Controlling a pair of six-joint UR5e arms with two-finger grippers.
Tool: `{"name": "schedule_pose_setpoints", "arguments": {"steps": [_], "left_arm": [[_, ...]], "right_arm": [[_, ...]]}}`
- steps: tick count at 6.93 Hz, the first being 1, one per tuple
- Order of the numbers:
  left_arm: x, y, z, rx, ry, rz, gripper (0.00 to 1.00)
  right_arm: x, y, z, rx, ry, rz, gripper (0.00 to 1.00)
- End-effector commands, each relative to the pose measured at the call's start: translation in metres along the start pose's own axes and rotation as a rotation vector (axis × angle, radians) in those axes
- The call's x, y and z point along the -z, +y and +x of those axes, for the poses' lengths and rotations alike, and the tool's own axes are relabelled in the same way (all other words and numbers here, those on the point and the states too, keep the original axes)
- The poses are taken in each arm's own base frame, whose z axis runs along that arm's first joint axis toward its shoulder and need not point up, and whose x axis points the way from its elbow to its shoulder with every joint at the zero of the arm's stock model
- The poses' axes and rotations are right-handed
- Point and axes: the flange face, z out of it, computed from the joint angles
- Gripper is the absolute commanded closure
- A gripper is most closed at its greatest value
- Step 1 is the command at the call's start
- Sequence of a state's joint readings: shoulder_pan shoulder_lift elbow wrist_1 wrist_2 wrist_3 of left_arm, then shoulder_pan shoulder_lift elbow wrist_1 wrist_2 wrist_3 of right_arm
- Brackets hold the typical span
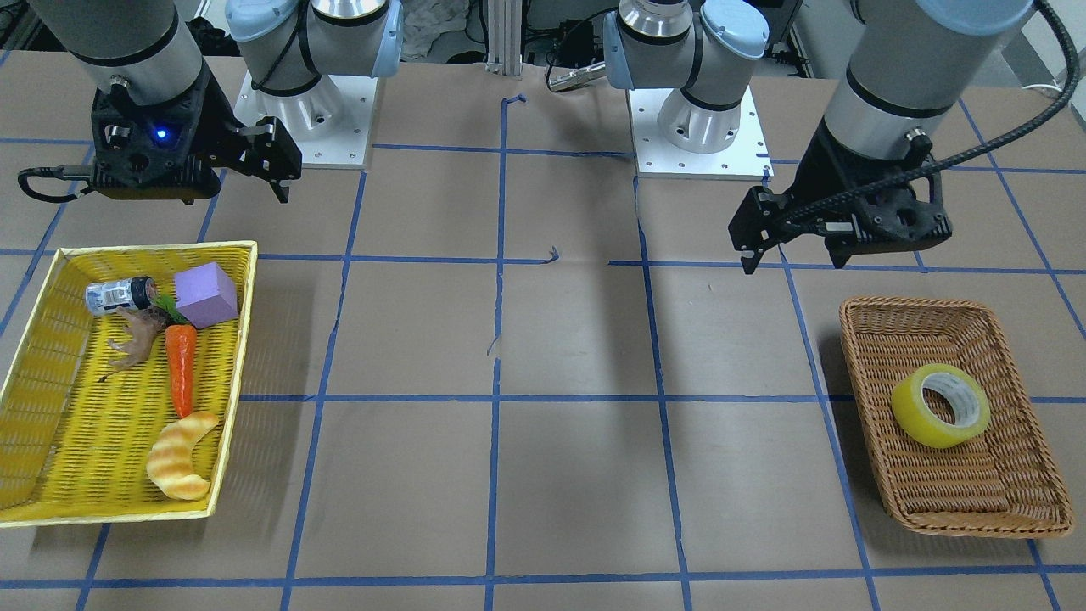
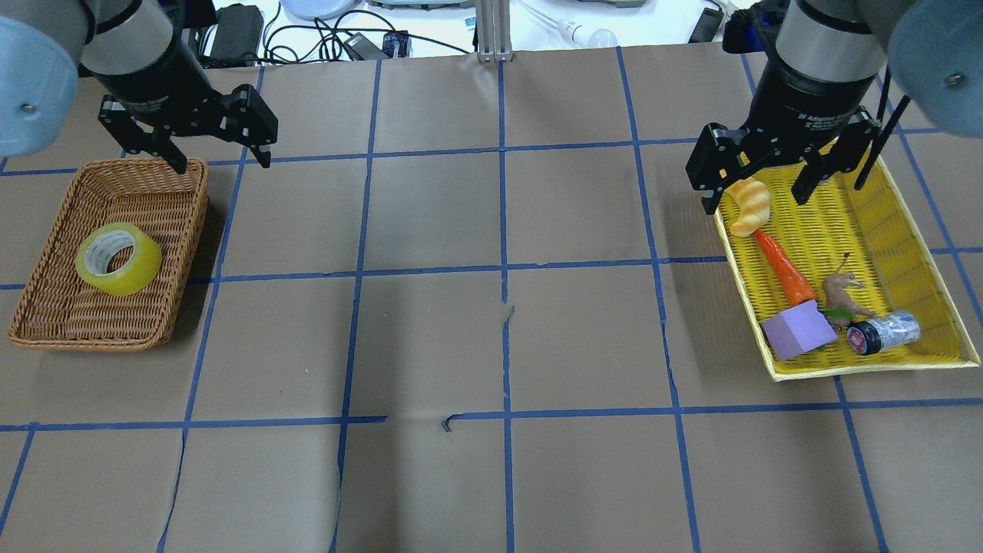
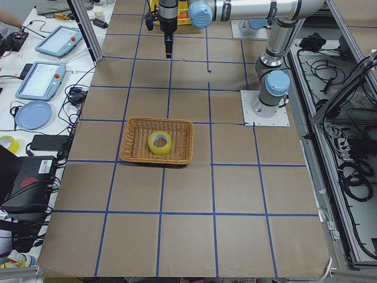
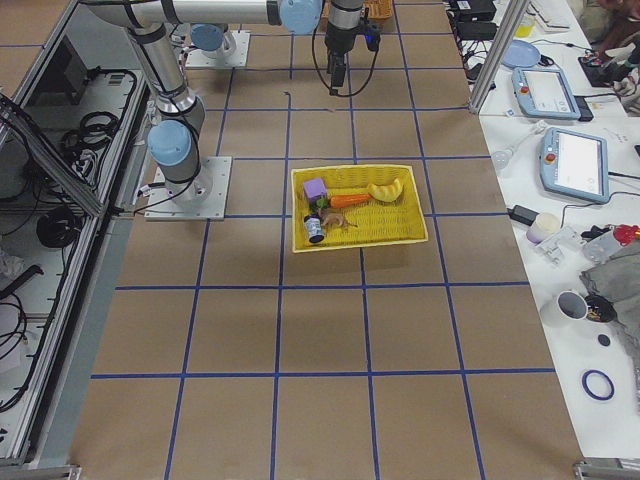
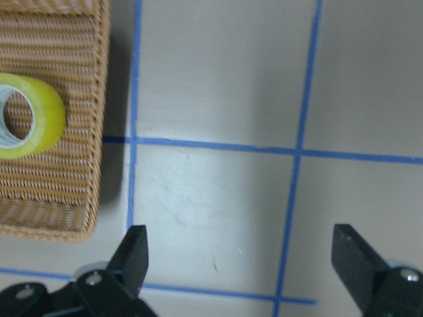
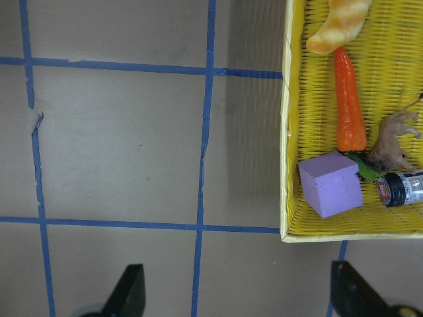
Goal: Transfer tape with both arms
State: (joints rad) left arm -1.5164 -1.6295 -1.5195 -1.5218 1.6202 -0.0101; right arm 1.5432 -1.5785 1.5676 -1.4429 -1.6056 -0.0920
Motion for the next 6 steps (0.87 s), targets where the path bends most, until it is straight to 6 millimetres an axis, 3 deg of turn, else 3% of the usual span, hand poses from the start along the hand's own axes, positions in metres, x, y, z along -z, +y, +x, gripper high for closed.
{"name": "schedule_pose_setpoints", "arguments": {"steps": [1, 6], "left_arm": [[0.0063, 0.0048, 0.0190, -0.024, 0.023, -0.033, 0.00], [-0.0013, 0.0105, 0.0282, -0.053, 0.034, -0.062, 0.00]], "right_arm": [[-0.0002, 0.0001, 0.0003, 0.000, 0.003, -0.001, 0.00], [-0.0004, 0.0022, -0.0006, 0.000, 0.004, -0.001, 0.00]]}}
